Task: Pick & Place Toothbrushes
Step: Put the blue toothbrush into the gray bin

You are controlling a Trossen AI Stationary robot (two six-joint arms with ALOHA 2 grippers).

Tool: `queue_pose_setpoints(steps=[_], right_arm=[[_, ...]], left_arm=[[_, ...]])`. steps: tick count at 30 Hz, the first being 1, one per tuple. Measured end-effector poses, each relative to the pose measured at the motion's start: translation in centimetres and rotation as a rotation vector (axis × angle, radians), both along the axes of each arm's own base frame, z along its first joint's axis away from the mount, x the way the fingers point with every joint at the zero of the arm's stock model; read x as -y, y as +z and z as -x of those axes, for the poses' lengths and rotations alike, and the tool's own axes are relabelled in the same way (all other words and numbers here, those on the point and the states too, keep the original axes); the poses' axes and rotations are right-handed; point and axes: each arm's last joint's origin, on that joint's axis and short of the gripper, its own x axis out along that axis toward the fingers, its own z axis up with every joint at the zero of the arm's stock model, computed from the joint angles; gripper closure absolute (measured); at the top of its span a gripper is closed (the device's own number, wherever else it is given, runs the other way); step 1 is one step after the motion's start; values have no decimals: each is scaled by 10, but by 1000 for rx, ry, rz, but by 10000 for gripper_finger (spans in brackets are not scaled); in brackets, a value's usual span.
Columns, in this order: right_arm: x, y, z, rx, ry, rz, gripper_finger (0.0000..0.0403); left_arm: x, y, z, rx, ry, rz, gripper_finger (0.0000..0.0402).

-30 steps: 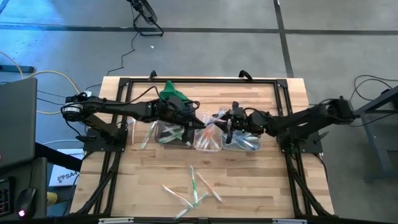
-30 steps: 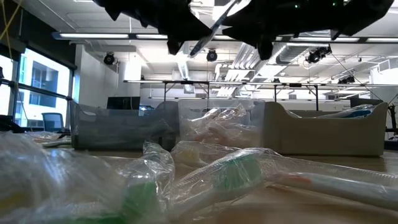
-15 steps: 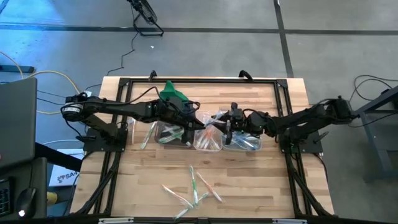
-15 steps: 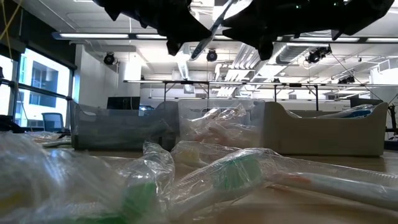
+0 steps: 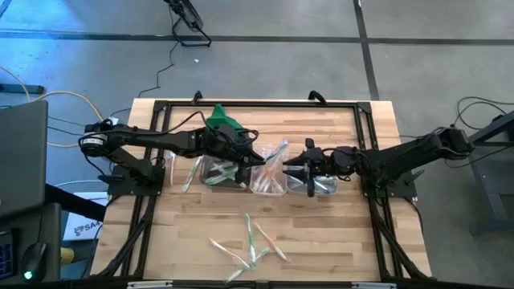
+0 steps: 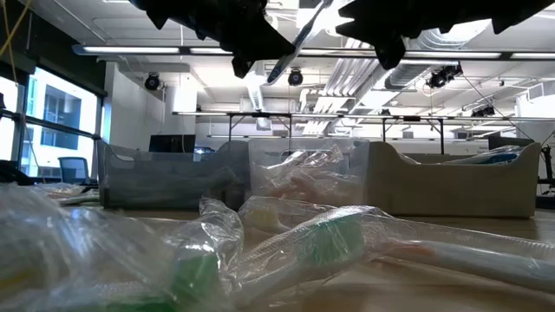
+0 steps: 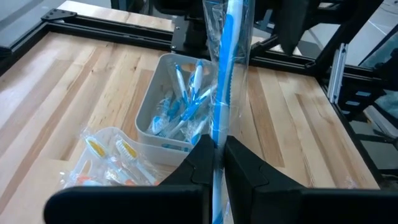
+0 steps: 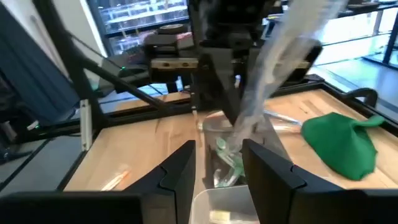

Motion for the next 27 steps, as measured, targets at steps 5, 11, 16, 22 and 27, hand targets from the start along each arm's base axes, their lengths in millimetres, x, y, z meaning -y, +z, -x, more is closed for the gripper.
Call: queue_pose_setpoints(steps=[5,11,16,22,27], right_arm=[[5,-12,-9,-36,-64,-20,267],[5,-24,-25,-1,-80,-26,200],[6,-23,-32,88,-84,-37,147],[14,-16,-34,169,-115,-44,119],[21,-10,-34,234,-115,-15,117]], left_arm=[[0,0,0,1,-1,0,390],[0,0,0,0,-4,1,390],[0,0,0,-1,-4,2,390],[0,0,0,0,-4,2,390],[0,0,0,0,-5,2,390]])
